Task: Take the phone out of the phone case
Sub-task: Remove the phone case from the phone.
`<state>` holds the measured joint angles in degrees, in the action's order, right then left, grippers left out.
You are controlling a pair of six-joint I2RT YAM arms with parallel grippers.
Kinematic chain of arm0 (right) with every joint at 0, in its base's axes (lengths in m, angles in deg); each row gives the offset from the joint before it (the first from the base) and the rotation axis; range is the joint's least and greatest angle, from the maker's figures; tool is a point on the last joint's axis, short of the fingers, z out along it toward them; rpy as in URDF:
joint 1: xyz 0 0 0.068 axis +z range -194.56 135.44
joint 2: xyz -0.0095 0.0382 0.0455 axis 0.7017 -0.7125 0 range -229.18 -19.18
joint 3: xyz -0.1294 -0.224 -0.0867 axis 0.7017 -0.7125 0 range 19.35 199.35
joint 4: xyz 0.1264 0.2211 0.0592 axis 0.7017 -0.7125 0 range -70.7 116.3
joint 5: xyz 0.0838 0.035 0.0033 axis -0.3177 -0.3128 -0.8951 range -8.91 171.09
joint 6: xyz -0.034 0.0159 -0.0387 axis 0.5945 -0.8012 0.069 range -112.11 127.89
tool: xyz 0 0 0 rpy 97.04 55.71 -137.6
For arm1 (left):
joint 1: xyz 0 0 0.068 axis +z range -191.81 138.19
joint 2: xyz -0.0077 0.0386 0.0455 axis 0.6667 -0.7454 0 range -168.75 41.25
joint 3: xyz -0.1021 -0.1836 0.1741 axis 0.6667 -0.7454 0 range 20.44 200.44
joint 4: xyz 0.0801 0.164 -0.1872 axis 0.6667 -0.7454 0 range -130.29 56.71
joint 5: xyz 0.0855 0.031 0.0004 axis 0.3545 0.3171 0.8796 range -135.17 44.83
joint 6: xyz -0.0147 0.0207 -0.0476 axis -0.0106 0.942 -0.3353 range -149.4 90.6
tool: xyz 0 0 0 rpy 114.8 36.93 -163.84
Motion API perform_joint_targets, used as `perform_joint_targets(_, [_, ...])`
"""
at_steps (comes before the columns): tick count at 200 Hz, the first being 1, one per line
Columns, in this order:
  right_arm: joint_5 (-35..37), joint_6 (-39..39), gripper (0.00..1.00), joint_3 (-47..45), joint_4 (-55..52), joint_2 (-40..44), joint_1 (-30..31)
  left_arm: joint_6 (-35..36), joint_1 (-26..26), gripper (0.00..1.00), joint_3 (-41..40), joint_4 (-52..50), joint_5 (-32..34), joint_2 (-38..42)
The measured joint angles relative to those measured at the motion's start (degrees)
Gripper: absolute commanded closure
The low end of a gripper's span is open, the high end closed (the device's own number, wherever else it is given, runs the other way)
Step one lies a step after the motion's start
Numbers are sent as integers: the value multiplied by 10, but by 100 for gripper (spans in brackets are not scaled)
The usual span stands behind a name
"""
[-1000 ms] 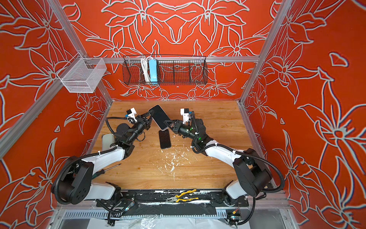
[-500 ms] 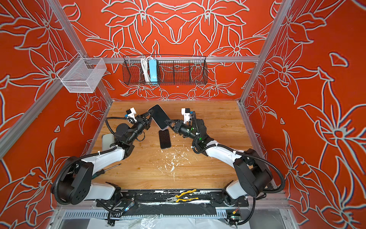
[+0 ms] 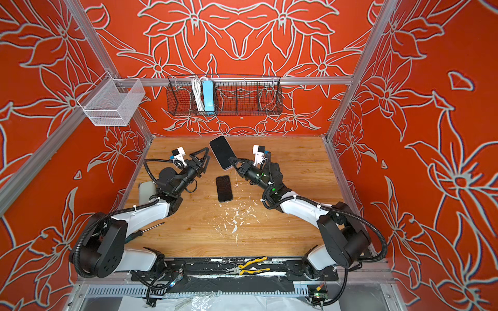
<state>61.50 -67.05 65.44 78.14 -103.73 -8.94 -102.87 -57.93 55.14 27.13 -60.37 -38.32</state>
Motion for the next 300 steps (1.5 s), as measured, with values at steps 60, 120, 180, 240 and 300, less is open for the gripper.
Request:
perform_joint_targets(60, [13, -12, 100, 0, 18, -11, 0, 31, 0, 17, -42, -35, -3, 39])
perform_joint_targets(120, [26, -21, 100, 4, 22, -22, 0, 96, -2, 13, -56, -94, -40, 109])
perform_joint_targets(180, [27, -30, 100, 24, 33, -43, 0, 156, -28, 12, -78, -177, -57, 157])
perform_joint_targets(240, [27, -40, 100, 27, 41, -58, 0, 180, -33, 12, -79, -207, -56, 170])
perform_joint_targets(300, [27, -40, 100, 27, 43, -58, 0, 182, -35, 12, -79, -206, -56, 163])
